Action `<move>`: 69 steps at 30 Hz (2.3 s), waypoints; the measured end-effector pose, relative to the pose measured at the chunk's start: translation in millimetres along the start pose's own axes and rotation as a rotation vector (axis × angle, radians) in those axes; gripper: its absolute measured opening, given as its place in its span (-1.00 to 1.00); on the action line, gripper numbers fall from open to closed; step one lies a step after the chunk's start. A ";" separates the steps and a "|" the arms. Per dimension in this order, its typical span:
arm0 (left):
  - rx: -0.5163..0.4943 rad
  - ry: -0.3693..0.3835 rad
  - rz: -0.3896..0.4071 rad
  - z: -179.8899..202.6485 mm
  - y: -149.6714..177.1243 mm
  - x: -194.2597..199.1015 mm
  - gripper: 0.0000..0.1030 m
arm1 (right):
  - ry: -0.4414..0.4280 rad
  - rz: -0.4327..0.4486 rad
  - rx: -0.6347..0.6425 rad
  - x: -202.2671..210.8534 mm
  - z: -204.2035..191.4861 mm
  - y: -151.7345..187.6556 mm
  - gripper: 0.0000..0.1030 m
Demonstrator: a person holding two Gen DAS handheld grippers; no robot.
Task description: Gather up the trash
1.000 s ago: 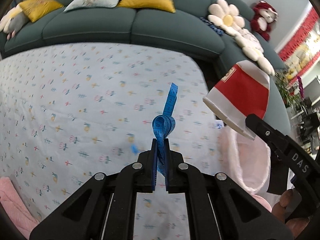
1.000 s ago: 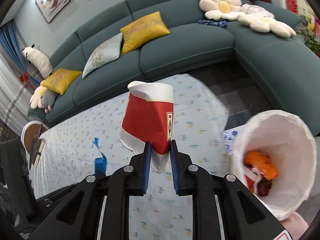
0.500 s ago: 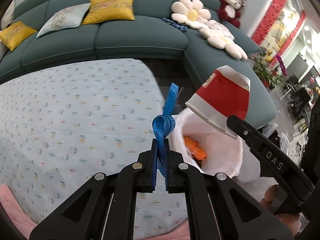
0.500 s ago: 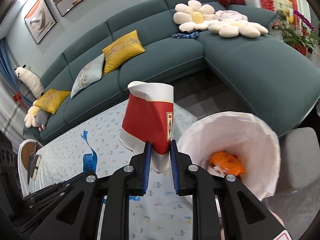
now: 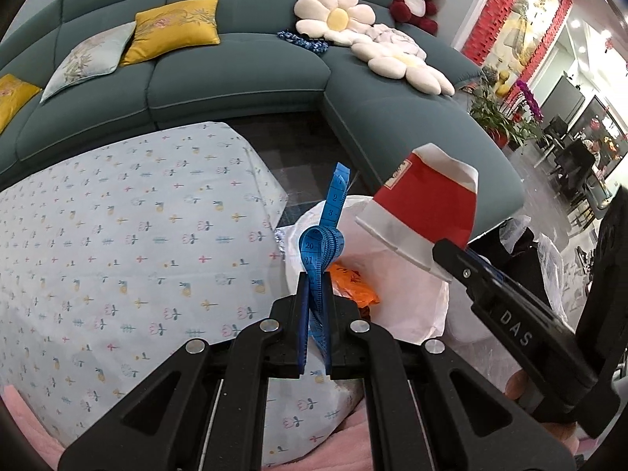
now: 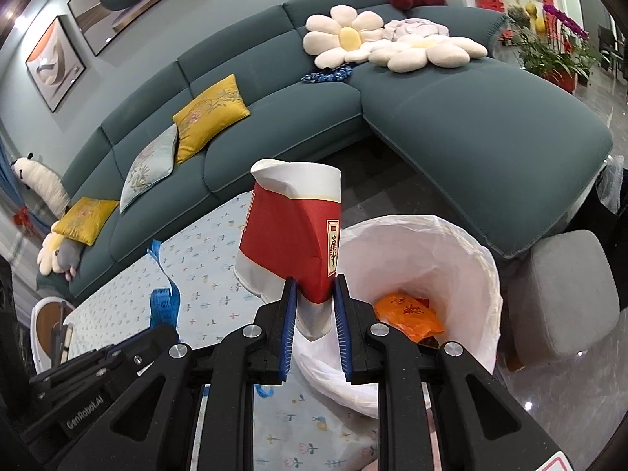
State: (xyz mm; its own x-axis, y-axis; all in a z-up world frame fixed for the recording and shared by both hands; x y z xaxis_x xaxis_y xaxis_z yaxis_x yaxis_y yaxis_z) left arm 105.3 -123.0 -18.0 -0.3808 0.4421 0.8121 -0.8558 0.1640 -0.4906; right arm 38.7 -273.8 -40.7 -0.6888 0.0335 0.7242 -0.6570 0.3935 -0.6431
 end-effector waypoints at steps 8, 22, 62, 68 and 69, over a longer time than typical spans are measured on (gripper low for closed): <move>-0.014 0.033 -0.032 25.2 -0.3 -16.8 -0.90 | 0.028 -0.006 -0.054 3.2 34.3 5.1 -0.64; -0.047 0.070 -0.044 61.5 -5.2 -30.6 -0.89 | 0.057 -0.010 -0.101 2.4 69.2 11.4 -0.63; -0.043 -0.113 0.021 3.8 15.8 -10.0 -0.02 | 0.117 -0.058 0.153 10.0 6.1 22.6 0.14; -0.051 -0.125 0.010 -8.3 28.6 -8.4 -0.02 | 0.127 -0.046 0.140 17.4 -5.3 30.7 0.37; -0.049 -0.126 0.010 -10.8 30.2 -7.7 -0.02 | 0.127 -0.049 0.133 17.1 -5.8 32.2 0.38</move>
State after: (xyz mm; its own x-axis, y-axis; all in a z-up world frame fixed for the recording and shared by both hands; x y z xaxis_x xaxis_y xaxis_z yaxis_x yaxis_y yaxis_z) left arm 86.1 -111.9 -42.5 -0.4331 0.3303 0.8386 -0.8347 0.2041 -0.5115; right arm 7.5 -255.2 -47.5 -0.6167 0.1361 0.7753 -0.7291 0.2726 -0.6278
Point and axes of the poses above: each gripper's, at about its wrist camera, not at the fingertips, and x roughly against the way its jaws point, z to its right, y to its underside, the point moved 4 cm from there along -x, roughly the way its jaws point, and after that the axes turned 8 degrees about x, right-handed, at the moved point
